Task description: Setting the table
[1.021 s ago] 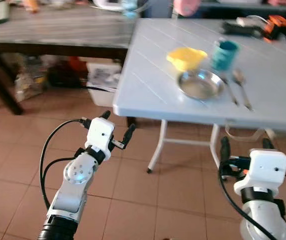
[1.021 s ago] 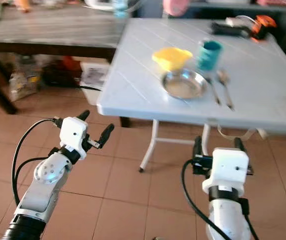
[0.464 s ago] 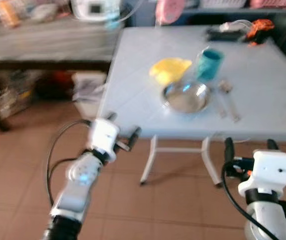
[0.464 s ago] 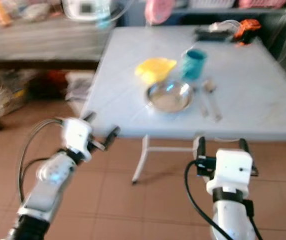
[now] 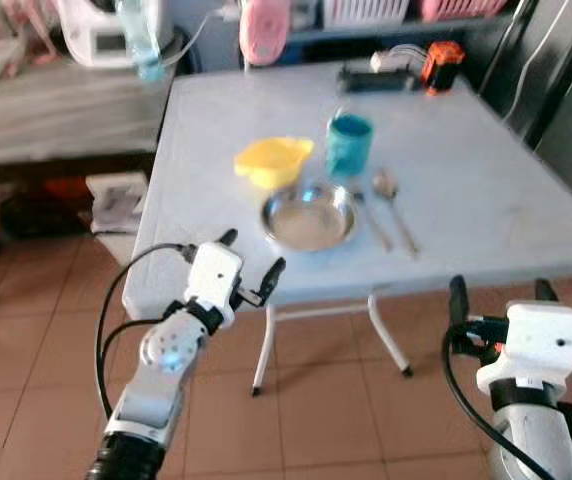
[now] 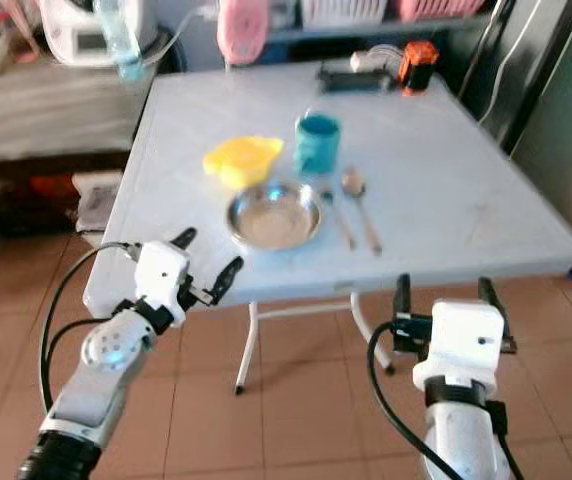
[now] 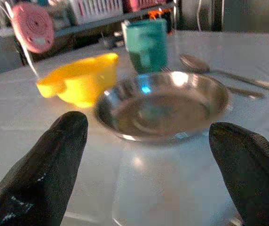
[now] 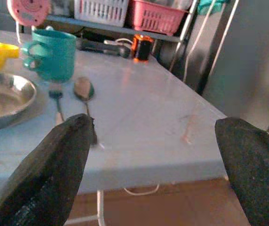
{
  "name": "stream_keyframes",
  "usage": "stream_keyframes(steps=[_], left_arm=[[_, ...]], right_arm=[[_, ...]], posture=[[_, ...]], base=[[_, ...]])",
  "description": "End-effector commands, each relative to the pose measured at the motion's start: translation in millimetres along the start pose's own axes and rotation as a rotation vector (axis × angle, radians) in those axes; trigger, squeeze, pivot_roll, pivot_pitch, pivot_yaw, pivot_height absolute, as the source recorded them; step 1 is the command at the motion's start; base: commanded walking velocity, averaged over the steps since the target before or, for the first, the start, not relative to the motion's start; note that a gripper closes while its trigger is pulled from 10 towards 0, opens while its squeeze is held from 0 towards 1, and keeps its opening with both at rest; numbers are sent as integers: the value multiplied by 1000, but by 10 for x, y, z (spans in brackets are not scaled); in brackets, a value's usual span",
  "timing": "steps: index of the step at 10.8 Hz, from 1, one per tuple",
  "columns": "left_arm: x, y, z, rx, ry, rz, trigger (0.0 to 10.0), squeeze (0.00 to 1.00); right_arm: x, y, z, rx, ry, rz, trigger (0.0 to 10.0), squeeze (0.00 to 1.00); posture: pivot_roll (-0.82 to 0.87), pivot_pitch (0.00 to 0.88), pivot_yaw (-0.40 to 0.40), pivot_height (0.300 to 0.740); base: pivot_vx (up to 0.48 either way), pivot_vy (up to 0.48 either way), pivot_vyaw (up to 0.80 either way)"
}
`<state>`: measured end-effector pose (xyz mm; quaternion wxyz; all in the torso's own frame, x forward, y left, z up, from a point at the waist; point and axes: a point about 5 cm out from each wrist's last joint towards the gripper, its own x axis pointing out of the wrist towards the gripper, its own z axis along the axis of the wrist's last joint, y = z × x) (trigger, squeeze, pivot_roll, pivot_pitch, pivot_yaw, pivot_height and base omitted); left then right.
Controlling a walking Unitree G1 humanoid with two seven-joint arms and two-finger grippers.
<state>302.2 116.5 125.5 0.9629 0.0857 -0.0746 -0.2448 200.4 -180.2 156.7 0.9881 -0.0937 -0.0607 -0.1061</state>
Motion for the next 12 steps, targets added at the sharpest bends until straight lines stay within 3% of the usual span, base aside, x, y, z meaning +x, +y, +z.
stream_keyframes(steps=[1, 3, 8, 12], left_arm=[[-53, 84, -21, 11, 14, 23, 10000, 0], [-60, 130, -35, 11, 27, 54, 10000, 0], [-69, 140, -40, 18, 31, 62, 10000, 0], [-4, 96, -1, 0, 20, 7, 10000, 0]], right_arm=[[-3, 36, 16, 9, -3, 14, 10000, 0], [4, 57, 37, 3, -14, 42, 10000, 0], [1, 77, 33, -12, -12, 54, 10000, 0], [44, 56, 29, 27, -8, 33, 10000, 0]], posture=[[-83, 115, 43, 740], [-83, 115, 43, 740], [-78, 121, 42, 740], [-76, 123, 41, 740]], base=[[266, 0, 0], [0, 0, 0], [0, 0, 601], [0, 0, 0]])
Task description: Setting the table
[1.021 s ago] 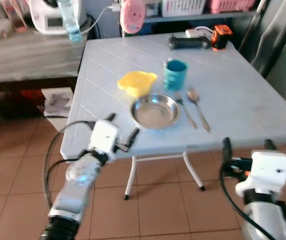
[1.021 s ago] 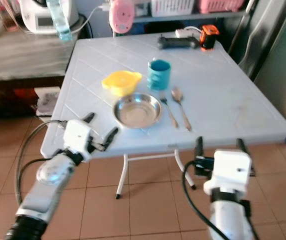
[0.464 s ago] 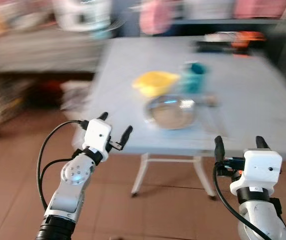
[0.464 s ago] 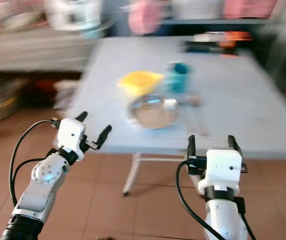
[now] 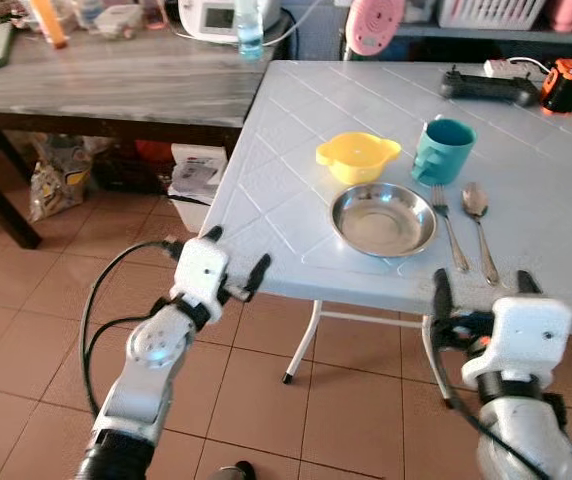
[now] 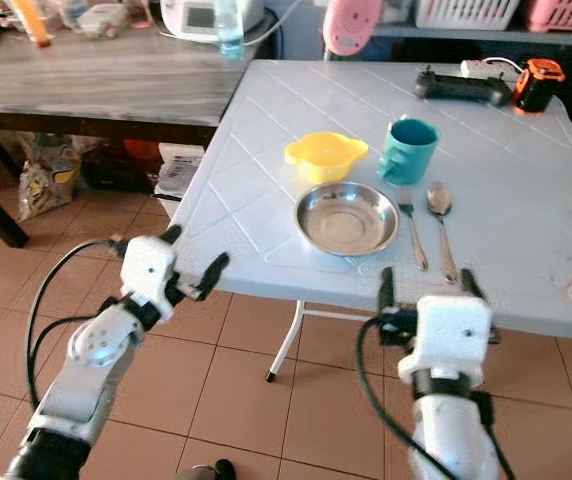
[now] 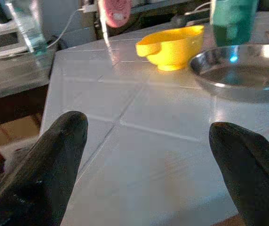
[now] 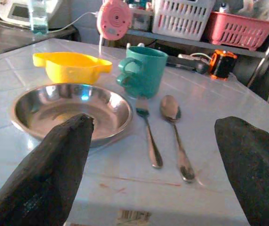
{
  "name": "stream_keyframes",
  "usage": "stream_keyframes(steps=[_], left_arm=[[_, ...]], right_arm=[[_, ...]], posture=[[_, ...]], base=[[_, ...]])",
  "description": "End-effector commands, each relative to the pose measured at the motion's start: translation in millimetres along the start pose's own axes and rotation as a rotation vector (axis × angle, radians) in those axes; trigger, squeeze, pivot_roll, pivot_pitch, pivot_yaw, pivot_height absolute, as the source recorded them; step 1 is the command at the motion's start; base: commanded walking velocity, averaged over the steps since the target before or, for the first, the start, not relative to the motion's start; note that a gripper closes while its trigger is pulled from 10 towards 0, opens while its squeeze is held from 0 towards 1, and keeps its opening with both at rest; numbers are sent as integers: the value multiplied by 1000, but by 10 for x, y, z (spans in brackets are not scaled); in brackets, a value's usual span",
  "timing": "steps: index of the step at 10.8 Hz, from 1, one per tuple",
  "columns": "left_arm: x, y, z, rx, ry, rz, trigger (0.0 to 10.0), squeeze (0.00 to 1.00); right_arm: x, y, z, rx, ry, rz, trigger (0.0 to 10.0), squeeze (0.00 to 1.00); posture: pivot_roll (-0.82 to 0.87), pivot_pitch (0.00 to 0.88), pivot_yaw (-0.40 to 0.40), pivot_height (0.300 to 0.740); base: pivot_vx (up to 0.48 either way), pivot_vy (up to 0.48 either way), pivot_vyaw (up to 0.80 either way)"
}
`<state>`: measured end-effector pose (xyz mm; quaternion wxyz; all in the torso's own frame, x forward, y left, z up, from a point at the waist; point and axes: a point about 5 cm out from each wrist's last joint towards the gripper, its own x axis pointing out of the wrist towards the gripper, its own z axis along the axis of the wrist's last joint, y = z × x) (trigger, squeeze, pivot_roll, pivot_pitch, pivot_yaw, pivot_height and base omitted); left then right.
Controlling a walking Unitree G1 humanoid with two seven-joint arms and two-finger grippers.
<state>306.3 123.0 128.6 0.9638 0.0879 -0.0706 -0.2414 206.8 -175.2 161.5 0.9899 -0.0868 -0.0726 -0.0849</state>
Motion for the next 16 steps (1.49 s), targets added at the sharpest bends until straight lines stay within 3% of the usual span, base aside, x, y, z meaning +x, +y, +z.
stream_keyframes(steps=[1, 4, 7, 8, 10, 11, 13, 14, 15, 16], left_arm=[[16, 8, 21, -8, 1, -10, 10000, 0], [76, -71, 74, -62, -20, -77, 10000, 0], [80, -298, 193, -154, -32, -392, 10000, 0], [139, -295, 248, -139, -32, -424, 10000, 0], [197, -232, 274, -175, -39, -362, 10000, 0], [240, -118, 333, -184, -64, -271, 10000, 0], [264, -113, 327, -192, -42, -305, 10000, 0], [258, -136, 311, -183, -29, -338, 10000, 0], [246, -168, 280, -178, 5, -398, 10000, 0], [233, -182, 274, -163, 12, -434, 10000, 0]], right_arm=[[1, -18, -37, -7, 20, 5, 10000, 0], [64, -81, -39, -18, 21, 0, 10000, 0], [301, -149, -9, -6, 20, -1, 10000, 0], [446, -190, 50, 13, -1, -6, 10000, 0], [501, -166, 114, 41, -24, -8, 10000, 0], [420, -104, 112, 27, -34, 16, 10000, 0], [367, -65, -41, 61, 55, -7, 10000, 0], [448, -46, -34, 95, 59, -18, 10000, 0], [671, -39, -8, 175, 62, -46, 10000, 0], [791, -43, -13, 182, 84, -58, 10000, 0]], posture=[[-72, 122, 41, 740], [-67, 120, 43, 740], [-55, 126, 42, 740], [-54, 132, 47, 740], [-53, 138, 48, 740], [-56, 144, 47, 740], [-63, 152, 51, 740], [-67, 156, 54, 740], [-67, 157, 56, 740], [-67, 157, 56, 740]], base=[[0, 0, 0], [0, 0, 0], [0, 0, 0], [0, 0, 0], [0, 0, 0], [0, 0, 0], [0, 0, 0], [0, 0, 0], [0, 0, 0], [0, 0, 0]])
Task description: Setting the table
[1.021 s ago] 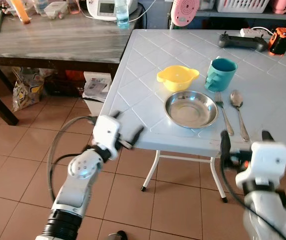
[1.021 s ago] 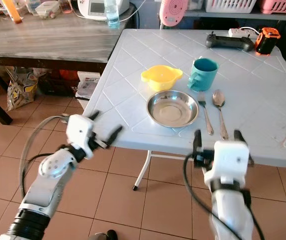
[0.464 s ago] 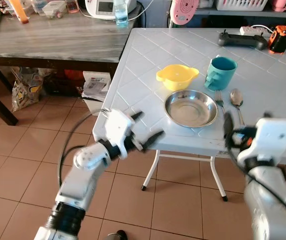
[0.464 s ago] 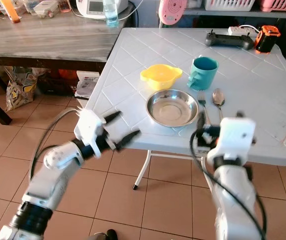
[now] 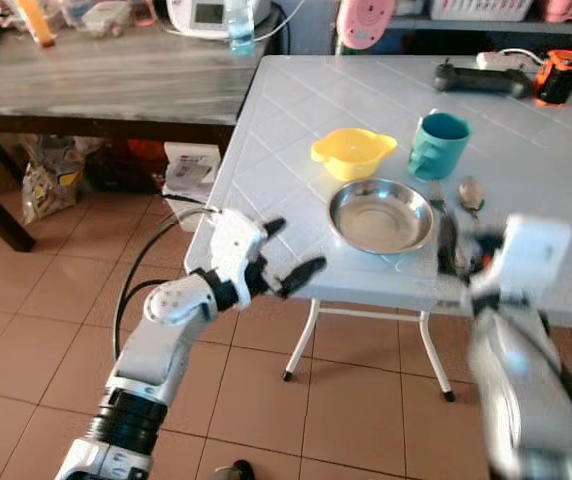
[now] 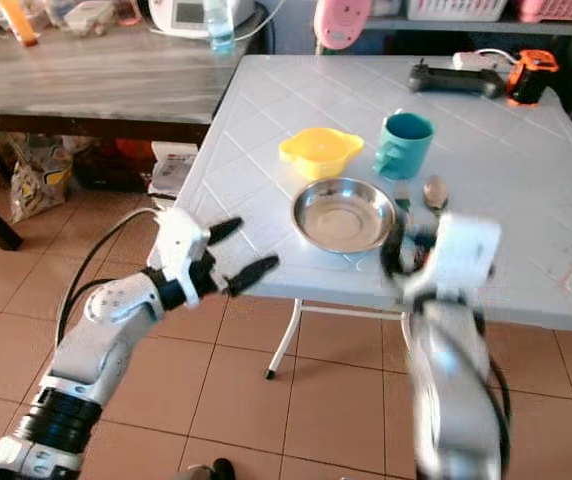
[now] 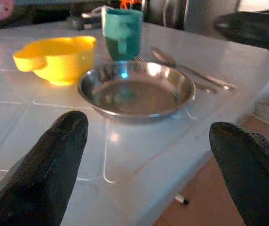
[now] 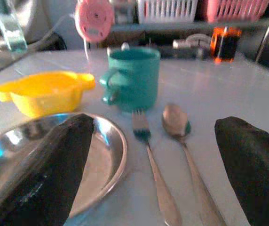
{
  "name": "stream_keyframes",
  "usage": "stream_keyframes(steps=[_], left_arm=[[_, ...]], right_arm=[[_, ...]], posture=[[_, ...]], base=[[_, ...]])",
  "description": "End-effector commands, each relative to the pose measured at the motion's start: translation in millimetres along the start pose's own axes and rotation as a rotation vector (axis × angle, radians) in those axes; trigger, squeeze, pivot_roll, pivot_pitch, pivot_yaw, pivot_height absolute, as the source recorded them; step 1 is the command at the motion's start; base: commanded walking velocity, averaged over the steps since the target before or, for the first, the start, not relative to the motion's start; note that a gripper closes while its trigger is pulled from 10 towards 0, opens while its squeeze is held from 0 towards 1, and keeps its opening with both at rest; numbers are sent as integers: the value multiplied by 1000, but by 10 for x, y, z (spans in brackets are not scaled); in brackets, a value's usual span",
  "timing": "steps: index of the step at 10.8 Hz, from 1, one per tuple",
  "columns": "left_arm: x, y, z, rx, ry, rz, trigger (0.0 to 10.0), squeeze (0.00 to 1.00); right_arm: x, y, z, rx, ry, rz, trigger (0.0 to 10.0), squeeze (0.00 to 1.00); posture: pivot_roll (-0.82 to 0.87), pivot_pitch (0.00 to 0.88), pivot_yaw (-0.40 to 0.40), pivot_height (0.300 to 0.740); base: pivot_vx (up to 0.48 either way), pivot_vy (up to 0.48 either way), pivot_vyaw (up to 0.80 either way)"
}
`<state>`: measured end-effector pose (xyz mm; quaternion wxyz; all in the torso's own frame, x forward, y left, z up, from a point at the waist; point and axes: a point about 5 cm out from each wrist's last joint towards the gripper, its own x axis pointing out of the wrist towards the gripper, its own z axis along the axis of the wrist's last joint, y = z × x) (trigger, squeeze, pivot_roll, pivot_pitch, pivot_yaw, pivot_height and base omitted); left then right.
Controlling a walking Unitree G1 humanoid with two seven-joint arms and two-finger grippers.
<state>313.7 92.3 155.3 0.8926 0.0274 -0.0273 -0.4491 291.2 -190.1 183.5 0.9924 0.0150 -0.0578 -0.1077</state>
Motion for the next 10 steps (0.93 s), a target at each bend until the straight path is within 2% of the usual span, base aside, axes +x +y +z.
stream_keyframes(steps=[1, 2, 3, 5, 6, 8, 9, 10], left_arm=[[-16, -28, -22, 0, 23, -44, 10000, 0], [-48, -34, -35, 32, 57, -107, 10000, 0], [-40, 6, -19, 33, 64, -108, 10000, 0], [-3, 35, 0, 37, 60, -94, 10000, 0], [-4, -2, -14, 36, 62, -113, 10000, 0], [0, -33, -20, 45, 63, -127, 10000, 0], [4, -30, -26, 42, 64, -125, 10000, 0], [9, -40, -30, 42, 63, -127, 10000, 0]], right_arm=[[61, -36, -43, 39, 45, -40, 10000, 0], [253, 80, 68, 84, 57, -42, 10000, 0], [319, 159, 30, 192, 109, -53, 10000, 0], [369, 234, -21, 255, 152, -29, 10000, 0], [426, 290, -89, 271, 219, -32, 10000, 0], [424, 372, -127, 299, 246, -20, 10000, 0], [421, 474, -178, 342, 283, 29, 10000, 0], [423, 543, -230, 349, 309, 44, 10000, 0]], posture=[[-52, 161, 58, 740], [-48, 160, 56, 740], [-45, 161, 55, 740], [-44, 162, 55, 740], [-47, 166, 55, 740], [-47, 166, 55, 740], [-47, 166, 55, 740], [-46, 164, 48, 740]], base=[[0, 0, 0], [0, 0, 0], [0, 0, 0], [0, 0, 0], [0, 0, 0], [0, 0, 0], [0, 0, 0], [0, 0, 0]])
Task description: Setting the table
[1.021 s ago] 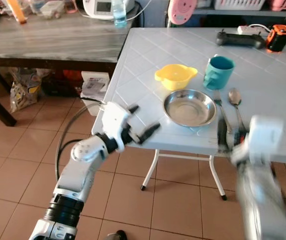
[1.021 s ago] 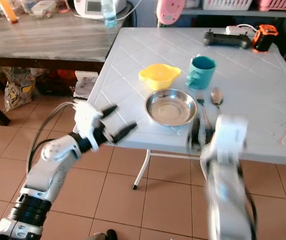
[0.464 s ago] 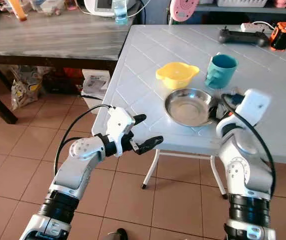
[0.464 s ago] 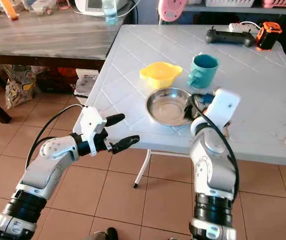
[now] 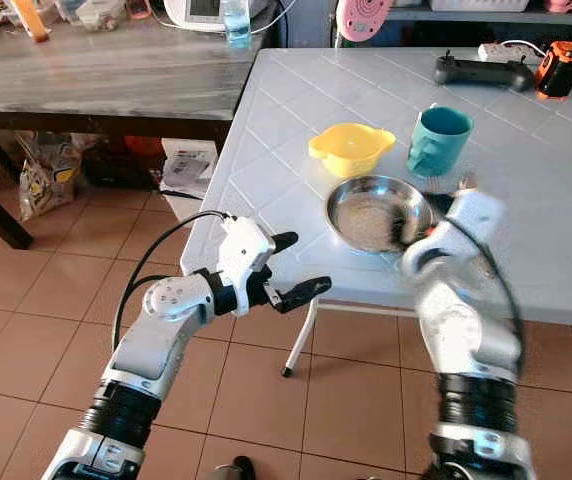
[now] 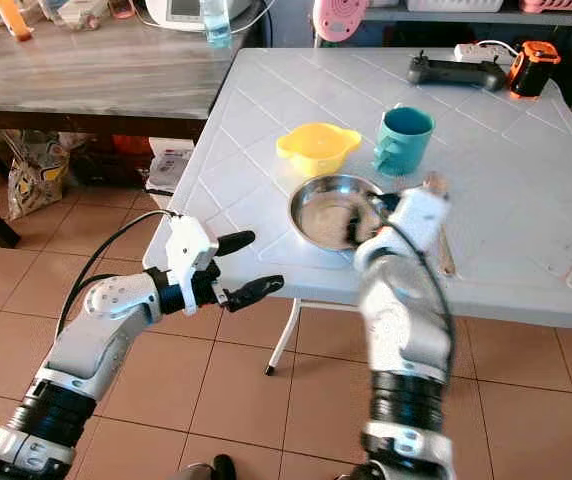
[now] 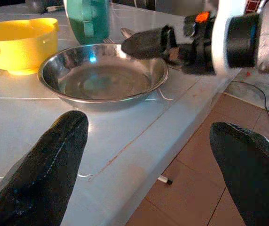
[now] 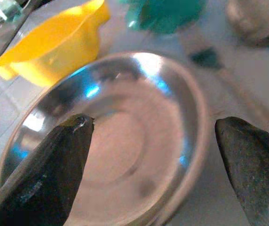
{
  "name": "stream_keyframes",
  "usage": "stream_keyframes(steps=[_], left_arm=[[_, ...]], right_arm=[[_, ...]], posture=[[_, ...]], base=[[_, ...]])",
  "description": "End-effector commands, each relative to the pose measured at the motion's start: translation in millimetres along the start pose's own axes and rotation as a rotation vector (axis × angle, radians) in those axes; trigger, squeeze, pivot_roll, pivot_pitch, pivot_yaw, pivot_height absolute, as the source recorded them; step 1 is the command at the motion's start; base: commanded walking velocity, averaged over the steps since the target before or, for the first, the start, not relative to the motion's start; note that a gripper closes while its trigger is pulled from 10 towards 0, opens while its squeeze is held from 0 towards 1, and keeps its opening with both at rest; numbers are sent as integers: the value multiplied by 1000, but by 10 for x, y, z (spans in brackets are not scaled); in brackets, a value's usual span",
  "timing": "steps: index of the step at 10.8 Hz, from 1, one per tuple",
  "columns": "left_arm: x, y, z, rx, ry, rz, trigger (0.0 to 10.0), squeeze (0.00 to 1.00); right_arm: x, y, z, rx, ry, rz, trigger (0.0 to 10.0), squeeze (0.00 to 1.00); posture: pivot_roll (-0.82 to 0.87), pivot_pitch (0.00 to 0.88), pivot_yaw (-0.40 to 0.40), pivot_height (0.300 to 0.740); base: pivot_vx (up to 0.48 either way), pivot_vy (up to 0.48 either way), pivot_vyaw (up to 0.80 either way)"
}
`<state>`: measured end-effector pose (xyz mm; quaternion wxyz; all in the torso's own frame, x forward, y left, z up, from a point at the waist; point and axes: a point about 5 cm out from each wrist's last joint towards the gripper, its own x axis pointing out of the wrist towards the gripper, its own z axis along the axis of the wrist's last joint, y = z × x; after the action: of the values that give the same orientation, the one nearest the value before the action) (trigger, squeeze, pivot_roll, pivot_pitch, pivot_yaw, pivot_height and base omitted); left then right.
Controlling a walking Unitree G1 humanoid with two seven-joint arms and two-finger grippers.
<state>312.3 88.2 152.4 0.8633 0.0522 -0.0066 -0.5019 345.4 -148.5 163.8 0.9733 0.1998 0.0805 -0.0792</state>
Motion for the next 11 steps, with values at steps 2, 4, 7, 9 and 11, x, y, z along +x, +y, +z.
stream_keyframes(steps=[2, 4, 7, 9, 11], left_arm=[[-4, -20, 0, 16, 7, -9, 10000, 0], [2, -46, -3, 14, 13, -37, 10000, 0], [12, -75, -4, 22, 20, -68, 10000, 0], [1, -80, -15, 26, 29, -73, 10000, 0], [1, -52, -34, 45, 44, -62, 10000, 0]], right_arm=[[17, 97, -50, 27, 18, 15, 10000, 0], [10, 88, -88, 71, 51, -34, 6980, 0], [19, -54, -149, 148, 86, -115, 0, 0], [20, -94, -140, 155, 87, -131, 0, 0], [15, -112, -167, 188, 103, -138, 0, 0]], posture=[[-46, 164, 48, 740], [-46, 164, 48, 740], [-46, 160, 52, 740], [-40, 159, 56, 740], [-40, 157, 57, 740]], base=[[0, 0, 0], [0, 0, 0], [0, 0, 0], [0, 0, 0], [0, 0, 0]])
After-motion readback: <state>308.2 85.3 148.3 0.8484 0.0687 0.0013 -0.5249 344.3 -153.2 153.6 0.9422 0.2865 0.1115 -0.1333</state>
